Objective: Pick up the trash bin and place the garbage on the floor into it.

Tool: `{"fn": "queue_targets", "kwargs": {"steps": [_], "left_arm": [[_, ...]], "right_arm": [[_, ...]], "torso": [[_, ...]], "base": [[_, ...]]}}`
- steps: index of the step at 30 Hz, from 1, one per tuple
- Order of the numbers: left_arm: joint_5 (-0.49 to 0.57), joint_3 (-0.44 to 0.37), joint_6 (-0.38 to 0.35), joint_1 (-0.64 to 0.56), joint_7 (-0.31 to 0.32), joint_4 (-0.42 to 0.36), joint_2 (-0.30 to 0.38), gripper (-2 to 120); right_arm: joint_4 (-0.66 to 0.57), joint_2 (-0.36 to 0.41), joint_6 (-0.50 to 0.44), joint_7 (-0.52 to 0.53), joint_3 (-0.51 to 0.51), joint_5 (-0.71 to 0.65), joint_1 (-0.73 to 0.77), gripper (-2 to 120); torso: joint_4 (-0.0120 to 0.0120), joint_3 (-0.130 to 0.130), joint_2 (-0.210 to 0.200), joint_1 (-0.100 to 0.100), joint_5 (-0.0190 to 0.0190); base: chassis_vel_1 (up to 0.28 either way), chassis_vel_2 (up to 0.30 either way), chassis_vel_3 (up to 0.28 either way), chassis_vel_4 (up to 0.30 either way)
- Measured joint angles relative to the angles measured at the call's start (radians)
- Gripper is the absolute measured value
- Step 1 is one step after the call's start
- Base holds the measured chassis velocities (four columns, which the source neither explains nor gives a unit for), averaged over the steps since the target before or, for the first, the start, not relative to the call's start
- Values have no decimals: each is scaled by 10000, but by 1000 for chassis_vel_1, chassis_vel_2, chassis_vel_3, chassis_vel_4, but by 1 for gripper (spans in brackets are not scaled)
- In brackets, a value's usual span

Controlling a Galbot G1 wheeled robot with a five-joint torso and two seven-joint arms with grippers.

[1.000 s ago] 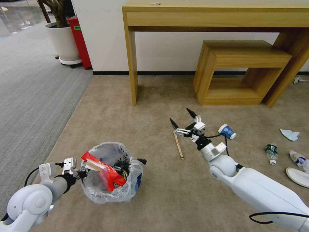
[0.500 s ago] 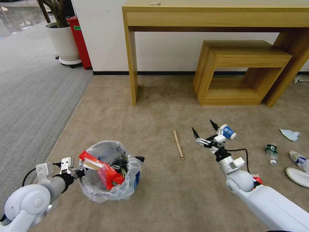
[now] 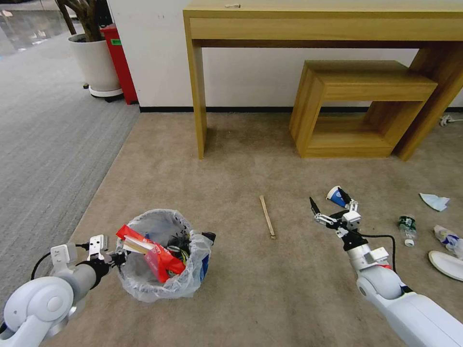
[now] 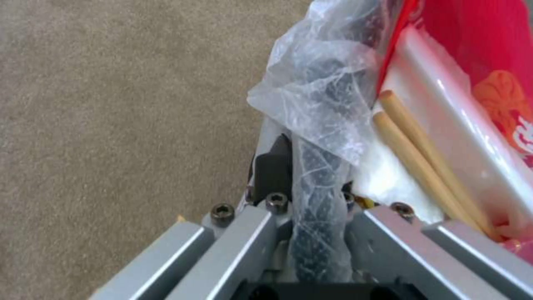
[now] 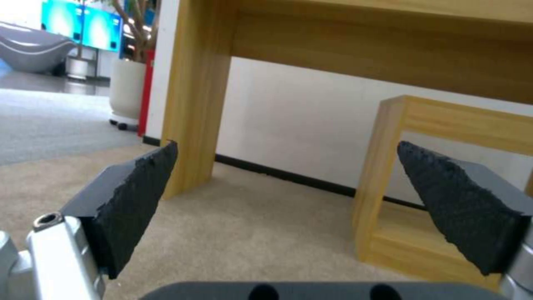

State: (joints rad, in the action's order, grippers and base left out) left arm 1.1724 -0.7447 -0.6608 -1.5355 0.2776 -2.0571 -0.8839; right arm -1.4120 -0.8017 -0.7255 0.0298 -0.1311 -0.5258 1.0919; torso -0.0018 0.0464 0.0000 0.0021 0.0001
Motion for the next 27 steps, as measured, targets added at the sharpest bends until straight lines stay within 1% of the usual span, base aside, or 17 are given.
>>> {"fn": "queue_targets", "kwargs": {"steps": [7, 17, 20, 24, 27], "left_arm": [[11, -55, 0, -15, 8, 0, -6, 0], [-2, -75, 9, -35, -6, 11, -39, 0], [-8, -73, 10, -35, -13, 18, -44, 0], [-23, -71, 10, -35, -33, 52, -32, 0], [-48, -51, 15, -22, -63, 95, -25, 0]], "right_arm": [[119, -80, -28, -24, -343, 153, 240, 100], [449, -54, -92, 19, -579, 208, 394, 100], [471, 14, -76, 136, -695, 174, 594, 100], [550, 348, -43, 217, -975, -130, 1113, 100], [712, 450, -95, 203, -1168, -203, 1397, 100]], "torso": [[0, 0, 0, 0, 0], [1, 1, 0, 0, 0], [2, 1, 0, 0, 1], [0, 0, 0, 0, -2], [2, 0, 0, 0, 0]], "base": [[0, 0, 0, 0], [0, 0, 0, 0], [0, 0, 0, 0], [0, 0, 0, 0], [0, 0, 0, 0]]}}
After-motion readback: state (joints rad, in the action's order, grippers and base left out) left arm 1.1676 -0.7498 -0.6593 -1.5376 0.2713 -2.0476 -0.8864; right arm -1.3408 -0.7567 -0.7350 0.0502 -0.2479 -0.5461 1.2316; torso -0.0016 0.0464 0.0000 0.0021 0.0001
